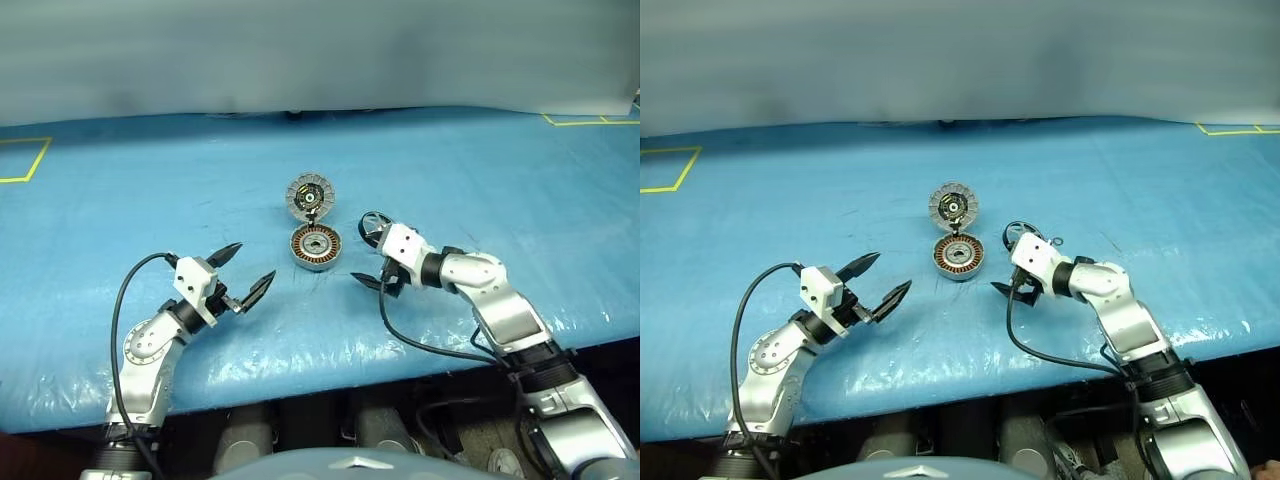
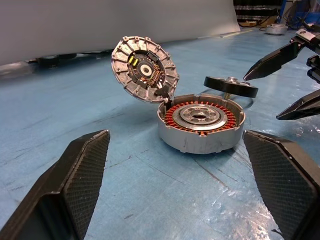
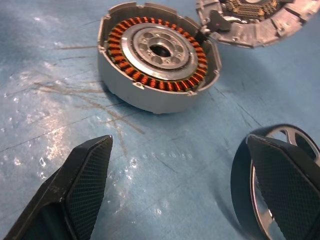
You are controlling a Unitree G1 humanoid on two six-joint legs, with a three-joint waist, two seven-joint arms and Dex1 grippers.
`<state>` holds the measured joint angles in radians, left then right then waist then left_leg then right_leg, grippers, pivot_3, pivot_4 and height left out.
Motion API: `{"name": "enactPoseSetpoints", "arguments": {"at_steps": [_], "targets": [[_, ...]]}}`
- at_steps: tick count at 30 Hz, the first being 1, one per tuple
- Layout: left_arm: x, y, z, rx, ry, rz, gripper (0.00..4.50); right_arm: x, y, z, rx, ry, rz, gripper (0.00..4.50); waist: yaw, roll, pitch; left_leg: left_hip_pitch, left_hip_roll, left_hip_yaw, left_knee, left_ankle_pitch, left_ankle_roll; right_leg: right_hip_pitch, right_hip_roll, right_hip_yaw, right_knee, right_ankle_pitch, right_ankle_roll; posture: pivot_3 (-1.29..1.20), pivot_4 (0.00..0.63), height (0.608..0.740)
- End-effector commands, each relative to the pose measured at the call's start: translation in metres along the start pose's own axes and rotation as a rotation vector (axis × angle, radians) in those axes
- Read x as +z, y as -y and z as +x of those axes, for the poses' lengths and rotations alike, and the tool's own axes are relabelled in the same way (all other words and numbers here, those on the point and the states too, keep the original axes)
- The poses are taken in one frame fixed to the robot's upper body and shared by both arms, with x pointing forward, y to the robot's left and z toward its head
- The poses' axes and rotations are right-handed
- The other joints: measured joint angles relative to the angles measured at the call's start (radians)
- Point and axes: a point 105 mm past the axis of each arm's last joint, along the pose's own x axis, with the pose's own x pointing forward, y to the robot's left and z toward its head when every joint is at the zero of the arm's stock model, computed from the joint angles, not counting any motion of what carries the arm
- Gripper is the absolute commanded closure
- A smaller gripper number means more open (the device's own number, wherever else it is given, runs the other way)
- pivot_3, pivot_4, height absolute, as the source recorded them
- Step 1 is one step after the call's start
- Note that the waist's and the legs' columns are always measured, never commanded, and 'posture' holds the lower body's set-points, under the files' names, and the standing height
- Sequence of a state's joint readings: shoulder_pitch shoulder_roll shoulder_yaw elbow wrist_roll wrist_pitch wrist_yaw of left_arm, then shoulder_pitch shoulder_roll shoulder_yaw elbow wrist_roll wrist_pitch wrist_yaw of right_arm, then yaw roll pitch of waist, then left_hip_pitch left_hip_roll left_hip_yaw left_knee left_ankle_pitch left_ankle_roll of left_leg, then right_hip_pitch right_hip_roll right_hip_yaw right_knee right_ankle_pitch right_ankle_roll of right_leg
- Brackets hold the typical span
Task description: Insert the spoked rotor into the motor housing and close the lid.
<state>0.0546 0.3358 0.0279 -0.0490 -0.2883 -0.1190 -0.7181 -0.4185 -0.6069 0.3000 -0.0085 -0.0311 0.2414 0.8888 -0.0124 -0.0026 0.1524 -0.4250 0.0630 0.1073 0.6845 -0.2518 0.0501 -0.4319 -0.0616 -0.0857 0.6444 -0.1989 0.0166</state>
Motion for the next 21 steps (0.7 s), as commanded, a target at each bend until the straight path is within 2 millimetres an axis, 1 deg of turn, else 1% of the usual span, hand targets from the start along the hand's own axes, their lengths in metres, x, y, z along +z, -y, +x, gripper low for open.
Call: {"name": "enactPoseSetpoints", "arguments": {"at_steps": [1, 3, 5, 8, 10, 16, 21], "targets": [[0.006, 0.0, 0.002, 0.002, 0.03, 0.019, 0.0, 0.023, -0.003, 0.008, 0.107, -0.005, -0.189, 0.02, 0.001, 0.0, 0.0, 0.0, 0.0, 0.0, 0.0, 0.0, 0.0, 0.0, 0.0, 0.0, 0.0, 0.0, 0.0, 0.0, 0.15, 0.74], [0.006, 0.0, 0.003, 0.001, 0.03, 0.019, 0.0, 0.029, -0.008, 0.018, 0.188, -0.03, -0.284, 0.02, 0.001, 0.0, 0.0, 0.0, 0.0, -0.001, 0.0, 0.0, 0.0, 0.0, 0.0, -0.001, 0.0, 0.0, 0.0, 0.0, 0.15, 0.74], [0.006, 0.0, 0.003, 0.001, 0.031, 0.019, 0.0, 0.035, -0.007, 0.028, 0.231, -0.053, -0.366, 0.02, 0.002, 0.0, 0.0, 0.0, 0.0, -0.001, 0.0, 0.0, 0.0, 0.0, 0.0, -0.001, 0.0, 0.0, 0.0, 0.0, 0.15, 0.74], [0.006, 0.001, 0.002, 0.006, 0.032, 0.019, 0.0, 0.043, -0.003, 0.041, 0.265, -0.069, -0.436, 0.02, 0.001, 0.0, 0.0, -0.001, 0.0, 0.0, 0.0, 0.0, 0.0, 0.0, 0.0, -0.001, 0.0, 0.0, 0.0, 0.0, 0.15, 0.74], [0.005, 0.002, 0.001, 0.01, 0.03, 0.018, 0.0, 0.044, -0.003, 0.046, 0.285, -0.071, -0.458, 0.02, 0.002, 0.0, 0.0, -0.001, 0.0, 0.0, 0.0, 0.0, 0.0, 0.0, -0.001, -0.001, 0.0, 0.0, 0.0, 0.0, 0.15, 0.74], [0.004, 0.002, -0.003, 0.026, 0.026, 0.015, 0.0, 0.042, 0.004, 0.057, 0.316, -0.112, -0.503, 0.02, 0.001, 0.0, 0.0, -0.001, 0.0, 0.0, 0.0, 0.0, 0.0, 0.0, -0.001, -0.002, 0.0, 0.0, 0.0, 0.0, 0.15, 0.74], [0.004, 0.003, -0.004, 0.036, 0.029, 0.014, 0.0, 0.034, 0.001, 0.059, 0.36, -0.139, -0.505, 0.02, 0.0, 0.0, 0.0, -0.001, 0.0, 0.0, 0.0, 0.0, -0.001, 0.0, -0.001, -0.002, 0.0, 0.0, 0.0, 0.0, 0.15, 0.74]]}}
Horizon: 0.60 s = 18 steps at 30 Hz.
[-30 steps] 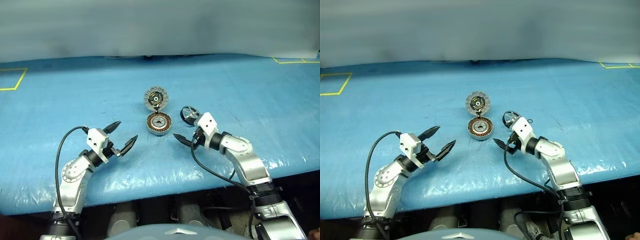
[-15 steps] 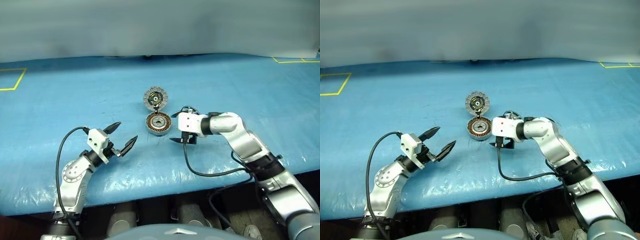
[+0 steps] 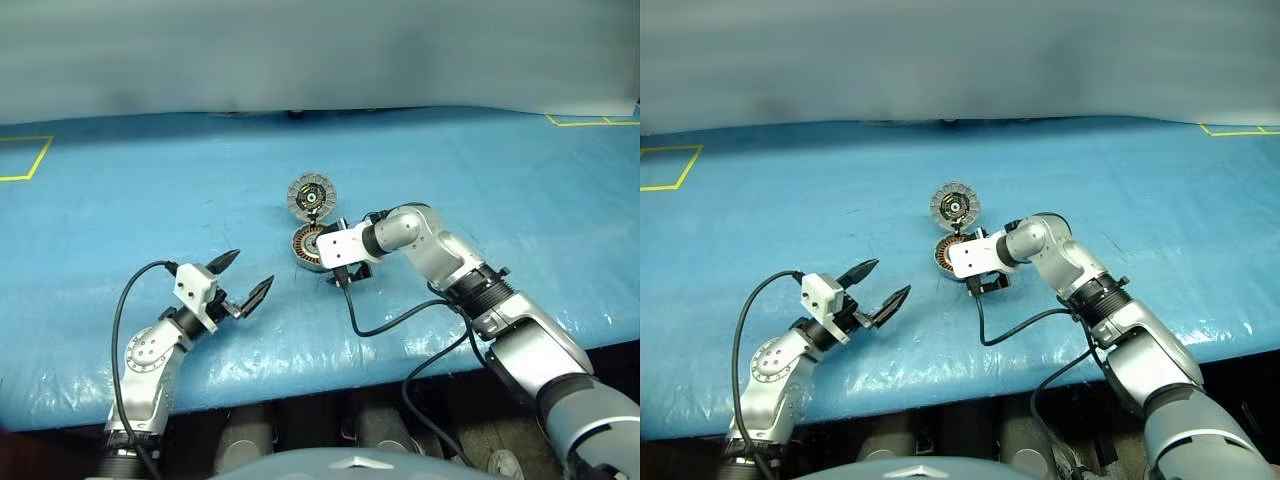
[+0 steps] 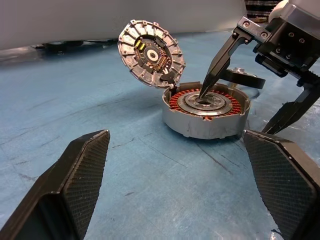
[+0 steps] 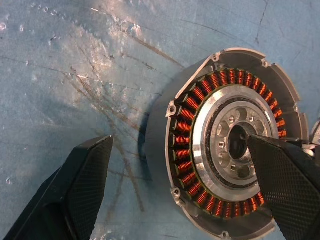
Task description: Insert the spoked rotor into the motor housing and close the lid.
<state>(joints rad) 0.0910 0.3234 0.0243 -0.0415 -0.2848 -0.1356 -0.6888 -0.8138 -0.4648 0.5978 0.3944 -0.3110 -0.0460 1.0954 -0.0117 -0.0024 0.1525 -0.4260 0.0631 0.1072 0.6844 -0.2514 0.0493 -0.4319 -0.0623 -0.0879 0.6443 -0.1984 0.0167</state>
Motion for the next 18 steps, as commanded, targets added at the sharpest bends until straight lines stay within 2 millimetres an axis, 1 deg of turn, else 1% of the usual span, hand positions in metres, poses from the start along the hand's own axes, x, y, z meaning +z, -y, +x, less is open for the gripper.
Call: {"name": "enactPoseSetpoints", "arguments": {"at_steps": [1, 2, 4, 6, 9, 11, 14, 17, 18], "targets": [[0.012, 0.001, 0.002, -0.001, 0.045, 0.036, 0.0, 0.0, 0.003, -0.002, 0.026, -0.011, -0.031, 0.02, 0.0, 0.0, 0.0, 0.0, 0.0, 0.0, 0.0, 0.0, 0.0, 0.0, 0.0, 0.0, 0.0, 0.0, 0.0, 0.0, 0.15, 0.74], [0.012, 0.001, 0.001, 0.001, 0.045, 0.036, 0.0, -0.001, 0.001, -0.002, 0.036, -0.014, -0.028, 0.02, 0.0, 0.0, 0.0, 0.0, 0.0, 0.0, 0.0, 0.0, 0.0, 0.0, 0.0, 0.0, 0.0, 0.0, 0.0, 0.0, 0.15, 0.74], [0.012, 0.001, 0.001, 0.003, 0.045, 0.035, 0.0, -0.002, -0.002, -0.001, 0.055, -0.01, -0.019, 0.42, 0.001, 0.0, 0.0, 0.001, 0.0, 0.0, 0.0, 0.0, 0.0, 0.001, 0.0, 0.0, 0.0, 0.0, 0.0, 0.0, 0.15, 0.74], [0.012, 0.001, 0.001, 0.004, 0.044, 0.035, 0.0, -0.004, -0.004, 0.001, 0.071, -0.014, -0.012, 0.93, 0.0, 0.0, 0.0, 0.001, 0.0, 0.0, 0.0, 0.0, 0.0, 0.001, 0.0, 0.0, 0.0, 0.0, 0.0, 0.0, 0.15, 0.74], [0.012, 0.002, 0.002, 0.005, 0.044, 0.036, 0.0, -0.006, -0.004, 0.003, 0.07, -0.016, -0.007, 1.92, 0.001, 0.0, 0.0, 0.001, 0.0, 0.0, 0.0, 0.0, 0.0, 0.001, 0.0, 0.0, 0.0, 0.0, 0.0, 0.0, 0.15, 0.74], [0.012, 0.002, 0.002, 0.004, 0.044, 0.037, 0.0, -0.006, -0.003, 0.004, 0.069, -0.014, 0.0, 1.92, 0.0, 0.0, 0.0, 0.001, 0.0, 0.0, 0.0, 0.0, 0.0, 0.001, 0.0, 0.0, 0.0, 0.0, 0.0, 0.0, 0.15, 0.74], [0.012, 0.001, 0.001, 0.006, 0.043, 0.04, 0.0, -0.004, -0.001, 0.002, 0.055, -0.001, 0.006, 2.36, 0.0, 0.0, -0.001, 0.002, 0.0, 0.0, 0.0, 0.0, 0.0, 0.002, 0.0, 0.0, 0.0, 0.0, 0.0, 0.0, 0.15, 0.74], [0.012, 0.001, 0.001, 0.006, 0.04, 0.041, 0.0, 0.004, 0.0, 0.0, 0.02, 0.027, 0.001, 2.36, 0.0, 0.0, -0.001, 0.003, 0.0, 0.0, 0.0, 0.0, 0.0, 0.002, 0.0, 0.0, 0.001, 0.0, -0.001, 0.0, 0.15, 0.74], [0.012, 0.001, 0.001, 0.007, 0.04, 0.042, 0.0, 0.009, -0.002, 0.0, 0.015, 0.042, 0.004, 2.36, 0.001, 0.0, -0.001, 0.003, 0.0, 0.0, 0.0, 0.0, -0.001, 0.002, 0.0, 0.0, 0.001, 0.0, -0.001, 0.0, 0.15, 0.74]]}}
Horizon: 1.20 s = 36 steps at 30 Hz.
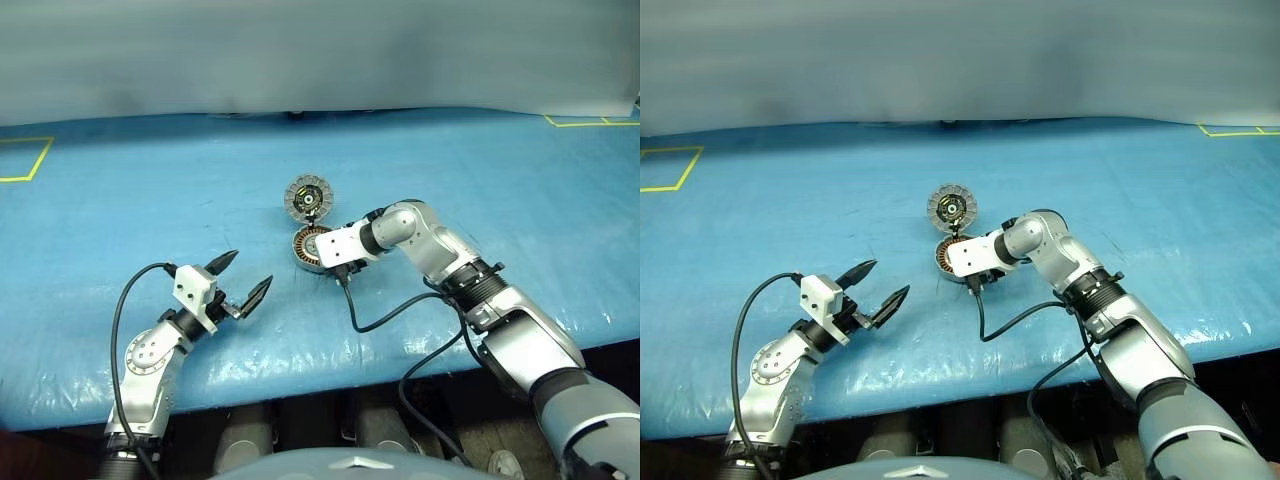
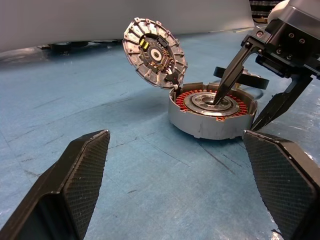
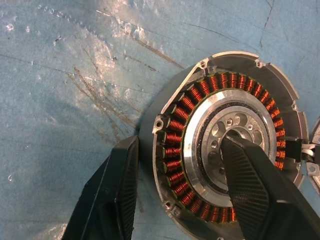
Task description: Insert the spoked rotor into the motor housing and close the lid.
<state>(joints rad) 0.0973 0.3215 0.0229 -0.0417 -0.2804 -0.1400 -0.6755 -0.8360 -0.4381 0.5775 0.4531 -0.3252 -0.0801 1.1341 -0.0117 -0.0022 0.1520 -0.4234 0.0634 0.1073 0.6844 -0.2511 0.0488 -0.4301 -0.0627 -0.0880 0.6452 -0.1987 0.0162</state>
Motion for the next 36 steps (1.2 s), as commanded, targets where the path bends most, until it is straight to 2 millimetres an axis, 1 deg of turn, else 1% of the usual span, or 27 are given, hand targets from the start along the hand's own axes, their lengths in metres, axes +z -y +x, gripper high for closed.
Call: {"name": "enactPoseSetpoints", "arguments": {"at_steps": [1, 8, 10, 13, 14, 18, 21, 23, 24, 27, 29, 31, 34, 36], "targets": [[0.013, 0.001, 0.002, -0.006, 0.043, 0.042, 0.0, 0.014, -0.008, 0.0, -0.016, 0.053, 0.011, 2.36, 0.001, 0.0, 0.0, 0.0, 0.0, 0.0, 0.0, 0.0, 0.0, 0.0, 0.0, 0.0, 0.0, 0.0, 0.0, 0.0, 0.15, 0.74], [0.013, 0.0, 0.001, -0.005, 0.039, 0.043, 0.0, 0.031, -0.029, 0.008, -0.013, 0.092, 0.049, 2.36, -0.002, 0.0, 0.0, 0.0, 0.001, 0.0, -0.001, -0.001, -0.001, 0.0, 0.0, -0.002, 0.0, 0.002, -0.002, 0.0, 0.15, 0.74], [0.012, -0.001, 0.0, -0.003, 0.036, 0.043, 0.0, 0.036, -0.036, 0.008, -0.021, 0.111, 0.069, 2.36, -0.002, 0.0, 0.0, 0.0, 0.002, -0.001, -0.001, -0.001, -0.002, 0.0, 0.001, -0.003, 0.0, 0.0, 0.0, 0.0, 0.15, 0.74], [0.012, -0.002, -0.002, -0.001, 0.031, 0.044, 0.0, 0.041, -0.045, 0.009, -0.024, 0.115, 0.078, 2.36, -0.001, 0.0, 0.0, 0.0, 0.003, -0.001, -0.001, -0.001, -0.002, 0.0, 0.001, -0.004, 0.0, -0.001, -0.001, 0.0, 0.15, 0.74], [0.011, -0.002, -0.002, -0.001, 0.03, 0.044, 0.0, 0.042, -0.048, 0.008, -0.023, 0.114, 0.079, 2.36, -0.002, 0.0, 0.0, 0.0, 0.003, -0.001, -0.001, -0.001, -0.002, 0.0, 0.001, -0.004, 0.0, -0.003, -0.004, 0.0, 0.15, 0.74], [0.011, -0.003, -0.002, -0.003, 0.029, 0.045, 0.0, 0.049, -0.059, 0.008, 0.002, 0.131, 0.088, 2.36, 0.0, 0.0, 0.0, 0.0, 0.003, -0.001, -0.001, -0.001, -0.002, 0.0, 0.0, -0.004, 0.0, -0.003, -0.004, 0.0, 0.15, 0.74], [0.011, -0.001, 0.001, -0.011, 0.032, 0.041, 0.0, 0.041, -0.06, 0.009, -0.012, 0.099, 0.123, 2.36, -0.001, 0.0, 0.0, 0.0, 0.003, -0.001, -0.001, -0.001, -0.002, 0.0, 0.0, -0.004, 0.0, -0.003, -0.004, 0.0, 0.15, 0.74], [0.011, 0.0, 0.002, -0.014, 0.033, 0.04, 0.0, 0.038, -0.057, 0.007, -0.041, 0.094, 0.144, 1.63, 0.0, 0.0, 0.0, 0.0, 0.003, -0.001, -0.001, -0.001, -0.002, 0.0, 0.0, -0.004, 0.0, -0.003, -0.004, 0.0, 0.15, 0.74], [0.011, 0.0, 0.002, -0.015, 0.034, 0.04, 0.0, 0.039, -0.054, 0.005, -0.061, 0.105, 0.155, 1.4, 0.002, 0.0, 0.0, 0.0, 0.003, -0.001, -0.001, -0.001, -0.002, 0.0, 0.001, -0.004, 0.0, -0.003, -0.004, 0.0, 0.15, 0.74], [0.01, 0.0, 0.002, -0.014, 0.032, 0.037, 0.0, 0.067, -0.047, -0.007, -0.106, 0.318, 0.272, 0.43, 0.004, -0.001, 0.0, 0.0, 0.002, -0.002, -0.001, -0.001, -0.002, 0.0, 0.0, -0.004, 0.0, -0.003, -0.004, 0.0, 0.15, 0.74], [0.009, -0.001, 0.002, -0.014, 0.029, 0.035, 0.0, 0.078, -0.046, -0.018, -0.114, 0.417, 0.323, 0.43, 0.002, 0.0, 0.0, -0.001, 0.002, -0.002, -0.001, -0.001, -0.002, -0.001, 0.0, -0.004, 0.0, -0.003, -0.004, 0.0, 0.15, 0.74], [0.009, 0.0, 0.002, -0.016, 0.028, 0.033, 0.0, 0.081, -0.044, -0.026, -0.138, 0.465, 0.359, 0.43, 0.001, 0.0, 0.0, -0.002, 0.002, -0.002, -0.001, -0.001, -0.002, -0.001, 0.0, -0.004, 0.0, -0.003, -0.004, 0.0, 0.15, 0.74], [0.008, 0.001, 0.002, -0.02, 0.027, 0.029, 0.0, 0.076, -0.035, -0.043, -0.235, 0.538, 0.448, 0.43, 0.003, 0.0, 0.0, -0.002, 0.002, -0.003, -0.001, -0.001, -0.002, -0.001, 0.0, -0.005, 0.0, -0.003, -0.004, 0.0, 0.15, 0.74], [0.008, 0.001, 0.002, -0.021, 0.028, 0.029, 0.0, 0.066, -0.028, -0.054, -0.328, 0.568, 0.524, 0.43, 0.006, -0.001, 0.0, -0.002, 0.002, -0.004, -0.001, -0.001, -0.002, 0.0, 0.0, -0.006, -0.001, -0.003, -0.004, 0.0, 0.15, 0.74]]}}
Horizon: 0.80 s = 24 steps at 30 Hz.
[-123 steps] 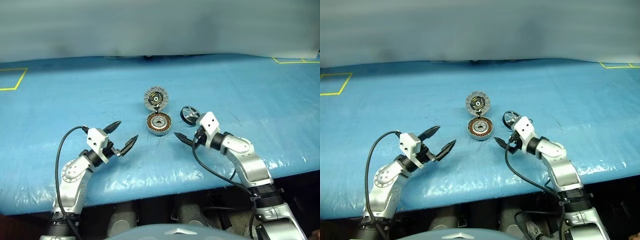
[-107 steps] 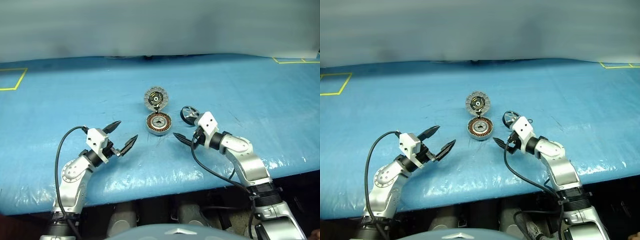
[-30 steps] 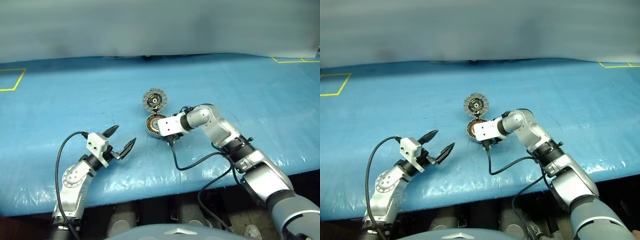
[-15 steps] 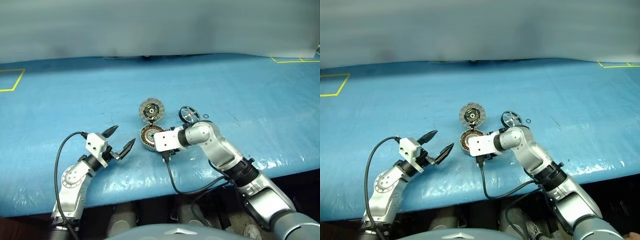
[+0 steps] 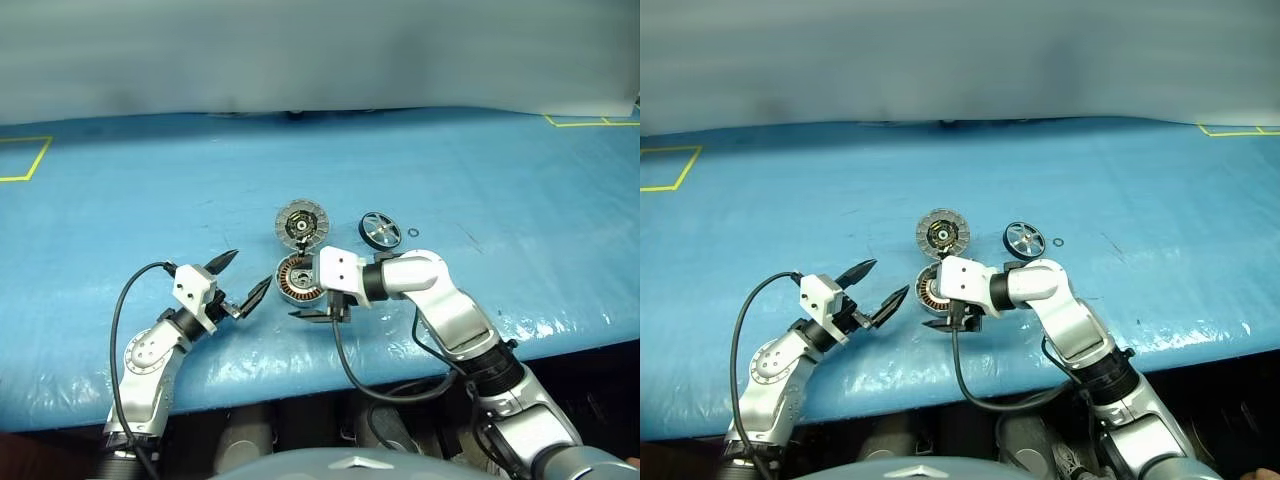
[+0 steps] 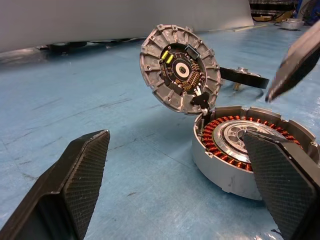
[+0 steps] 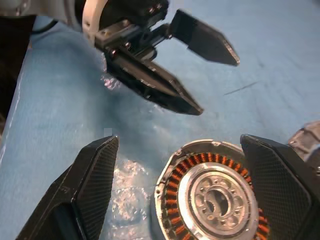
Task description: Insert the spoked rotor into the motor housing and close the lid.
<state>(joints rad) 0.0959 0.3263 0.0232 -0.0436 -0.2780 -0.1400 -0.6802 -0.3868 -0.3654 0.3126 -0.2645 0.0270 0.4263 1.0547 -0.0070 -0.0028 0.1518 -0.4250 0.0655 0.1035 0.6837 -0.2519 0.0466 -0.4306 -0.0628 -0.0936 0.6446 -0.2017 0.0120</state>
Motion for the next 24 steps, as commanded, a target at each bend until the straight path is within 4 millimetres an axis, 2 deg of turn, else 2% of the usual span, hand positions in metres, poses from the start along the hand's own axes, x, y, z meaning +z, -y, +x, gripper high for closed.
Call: {"name": "enactPoseSetpoints", "arguments": {"at_steps": [1, 6, 10, 12, 18, 24], "targets": [[0.008, 0.001, 0.002, -0.014, 0.03, 0.021, 0.0, 0.008, 0.021, -0.025, -0.184, 0.107, 0.069, 0.43, 0.001, 0.0, 0.0, 0.0, 0.0, 0.0, 0.0, 0.0, 0.0, 0.0, 0.0, 0.0, 0.0, 0.0, 0.0, 0.0, 0.15, 0.74], [0.007, 0.001, 0.001, -0.013, 0.026, 0.019, 0.0, -0.032, 0.058, -0.077, -0.563, 0.051, 0.165, 0.43, 0.002, 0.0, 0.0, -0.002, -0.001, 0.0, 0.0, 0.0, 0.0, -0.001, 0.0, 0.0, 0.0, 0.0, 0.0, 0.0, 0.15, 0.74], [0.006, 0.002, 0.002, -0.02, 0.022, 0.018, 0.0, -0.078, 0.089, -0.147, -0.984, -0.085, 0.242, 0.43, 0.003, 0.0, 0.0, -0.001, -0.002, 0.0, 0.0, 0.0, 0.0, -0.001, 0.0, 0.0, 0.0, 0.0, 0.0, 0.0, 0.15, 0.74], [0.006, 0.001, 0.003, -0.023, 0.023, 0.018, 0.0, -0.089, 0.096, -0.168, -1.106, -0.091, 0.289, 0.43, 0.002, 0.0, 0.0, -0.001, -0.002, 0.0, 0.0, 0.0, 0.0, -0.001, 0.0, 0.001, 0.0, 0.0, 0.0, 0.0, 0.15, 0.74], [0.007, 0.001, 0.005, -0.023, 0.027, 0.021, 0.0, -0.119, 0.096, -0.178, -1.206, -0.166, 0.398, 0.43, -0.007, 0.001, 0.0, 0.0, -0.003, 0.001, -0.001, 0.0, 0.0, -0.001, 0.002, 0.002, 0.001, 0.0, 0.0, 0.0, 0.15, 0.74], [0.007, -0.001, 0.003, -0.015, 0.028, 0.023, 0.0, -0.14, 0.09, -0.159, -1.135, -0.173, 0.475, 0.43, -0.006, 0.001, 0.0, 0.0, -0.002, 0.001, -0.001, 0.0, 0.0, -0.001, 0.002, 0.003, 0.0, 0.0, 0.001, 0.0, 0.15, 0.74]]}}
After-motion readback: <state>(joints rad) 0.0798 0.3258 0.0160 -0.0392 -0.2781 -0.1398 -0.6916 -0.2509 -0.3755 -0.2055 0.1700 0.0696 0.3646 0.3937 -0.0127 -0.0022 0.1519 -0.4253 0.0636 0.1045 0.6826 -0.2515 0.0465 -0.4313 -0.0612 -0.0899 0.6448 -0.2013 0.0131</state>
